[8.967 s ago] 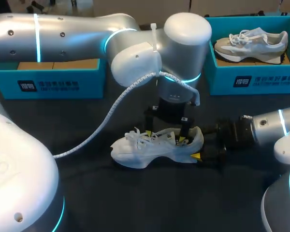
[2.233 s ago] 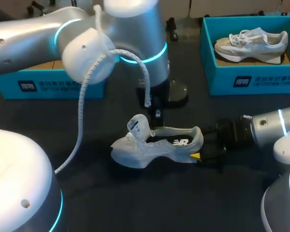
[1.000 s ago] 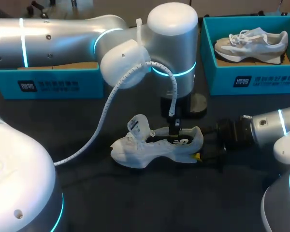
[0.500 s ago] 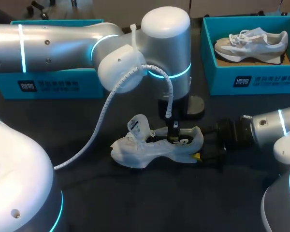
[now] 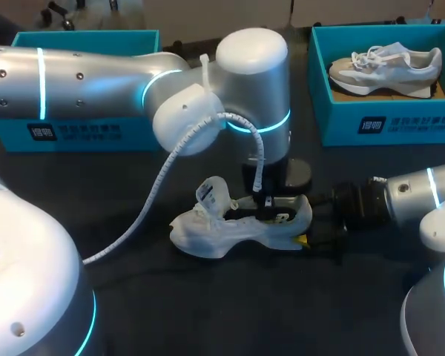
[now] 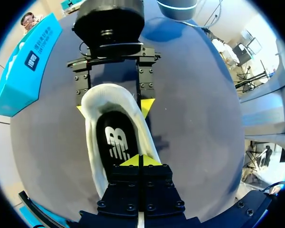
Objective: Take the shoe out of the shoebox, open the shoe tongue, remove and reinsert the insole, then place the shoe into the shoebox
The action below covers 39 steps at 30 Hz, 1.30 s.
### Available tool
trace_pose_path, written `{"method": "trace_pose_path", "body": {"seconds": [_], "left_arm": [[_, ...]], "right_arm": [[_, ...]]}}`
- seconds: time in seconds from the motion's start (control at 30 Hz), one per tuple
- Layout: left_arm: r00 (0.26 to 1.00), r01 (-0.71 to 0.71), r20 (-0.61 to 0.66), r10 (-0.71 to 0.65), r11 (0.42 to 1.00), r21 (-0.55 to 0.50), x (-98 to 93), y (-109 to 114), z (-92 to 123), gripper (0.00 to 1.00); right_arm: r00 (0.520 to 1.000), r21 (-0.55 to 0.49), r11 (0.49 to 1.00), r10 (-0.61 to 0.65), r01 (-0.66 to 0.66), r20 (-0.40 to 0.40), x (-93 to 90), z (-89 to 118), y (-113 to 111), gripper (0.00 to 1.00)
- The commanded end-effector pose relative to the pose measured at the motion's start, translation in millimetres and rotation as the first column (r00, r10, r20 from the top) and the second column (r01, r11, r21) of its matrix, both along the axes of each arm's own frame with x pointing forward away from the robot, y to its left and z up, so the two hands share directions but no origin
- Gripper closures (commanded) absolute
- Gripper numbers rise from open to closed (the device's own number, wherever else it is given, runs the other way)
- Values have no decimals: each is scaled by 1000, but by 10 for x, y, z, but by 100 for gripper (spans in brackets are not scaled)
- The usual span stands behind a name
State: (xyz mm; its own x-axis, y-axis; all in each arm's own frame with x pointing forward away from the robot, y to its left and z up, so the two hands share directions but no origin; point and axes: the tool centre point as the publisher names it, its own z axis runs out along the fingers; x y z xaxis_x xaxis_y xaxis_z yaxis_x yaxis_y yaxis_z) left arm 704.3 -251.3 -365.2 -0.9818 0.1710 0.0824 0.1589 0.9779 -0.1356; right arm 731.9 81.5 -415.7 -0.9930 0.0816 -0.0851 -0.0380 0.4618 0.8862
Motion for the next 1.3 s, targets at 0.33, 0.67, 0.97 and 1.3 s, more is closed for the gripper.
{"method": "trace_pose_path", "body": {"seconds": [0.33, 0.67, 0.97, 1.3], "left_arm": [[1000, -17, -27, 17, 1000, -10, 41, -61, -218, 100], [999, 15, -35, -15, 1000, -19, 17, -41, -281, 88], [999, 33, -37, -33, 999, -12, 28, -66, -337, 55], [999, 37, 28, -36, 999, -35, 99, -52, -507, 54]], "right_arm": [[1000, -5, 1000, -2, 2, 0, 1, -3, 24, 100], [1000, -5, 1000, -2, 2, 0, 1, -3, 24, 100], [1000, -5, 1000, -2, 2, 0, 1, -3, 24, 100], [1000, -5, 1000, -2, 2, 0, 1, -3, 24, 100]]}}
